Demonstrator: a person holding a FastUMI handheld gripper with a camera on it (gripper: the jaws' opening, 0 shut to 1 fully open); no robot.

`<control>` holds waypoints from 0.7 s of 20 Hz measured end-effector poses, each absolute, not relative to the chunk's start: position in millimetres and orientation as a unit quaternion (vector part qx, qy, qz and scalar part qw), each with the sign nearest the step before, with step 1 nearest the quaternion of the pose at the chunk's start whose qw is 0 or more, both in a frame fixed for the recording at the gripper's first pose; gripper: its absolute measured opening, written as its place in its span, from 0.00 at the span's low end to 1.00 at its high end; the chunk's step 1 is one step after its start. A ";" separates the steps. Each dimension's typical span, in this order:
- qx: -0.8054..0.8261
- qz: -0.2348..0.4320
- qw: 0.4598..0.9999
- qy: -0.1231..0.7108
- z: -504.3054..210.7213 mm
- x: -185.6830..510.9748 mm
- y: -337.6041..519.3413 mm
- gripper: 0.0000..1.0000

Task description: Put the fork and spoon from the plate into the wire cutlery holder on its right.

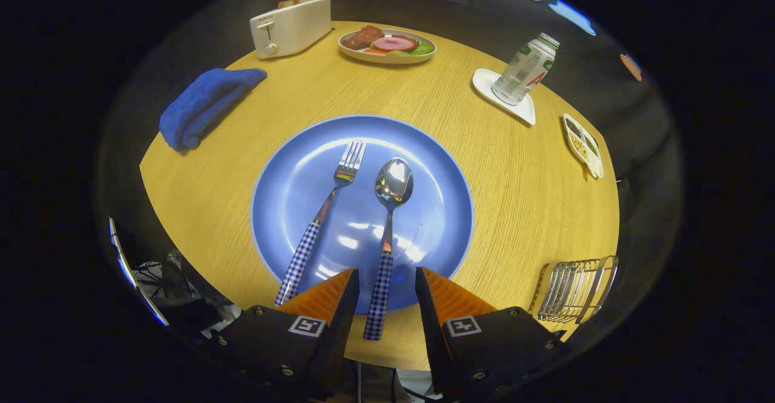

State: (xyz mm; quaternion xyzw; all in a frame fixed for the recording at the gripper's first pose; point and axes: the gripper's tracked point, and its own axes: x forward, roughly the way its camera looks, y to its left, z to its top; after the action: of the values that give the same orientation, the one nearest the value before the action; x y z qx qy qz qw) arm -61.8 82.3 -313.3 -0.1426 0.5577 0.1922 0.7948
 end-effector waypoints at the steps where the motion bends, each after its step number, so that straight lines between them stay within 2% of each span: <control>1: -0.145 0.194 0.792 0.560 -315.3 -61.2 83.2 0.58; 4: -0.154 0.201 0.781 0.571 -315.0 -60.5 86.1 0.58; 5: -0.147 0.201 0.777 0.577 -324.0 -59.7 87.8 0.11; 9: -0.165 0.213 0.760 0.591 -322.5 -55.5 84.9 0.10; 10: -0.164 0.216 0.758 0.593 -322.2 -55.6 86.4 0.01; 14: -0.171 0.215 0.756 0.594 -310.1 -58.2 77.7 0.01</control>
State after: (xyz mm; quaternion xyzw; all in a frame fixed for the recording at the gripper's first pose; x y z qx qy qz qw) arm -58.2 77.7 -310.1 -0.1711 0.5936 0.2155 0.7563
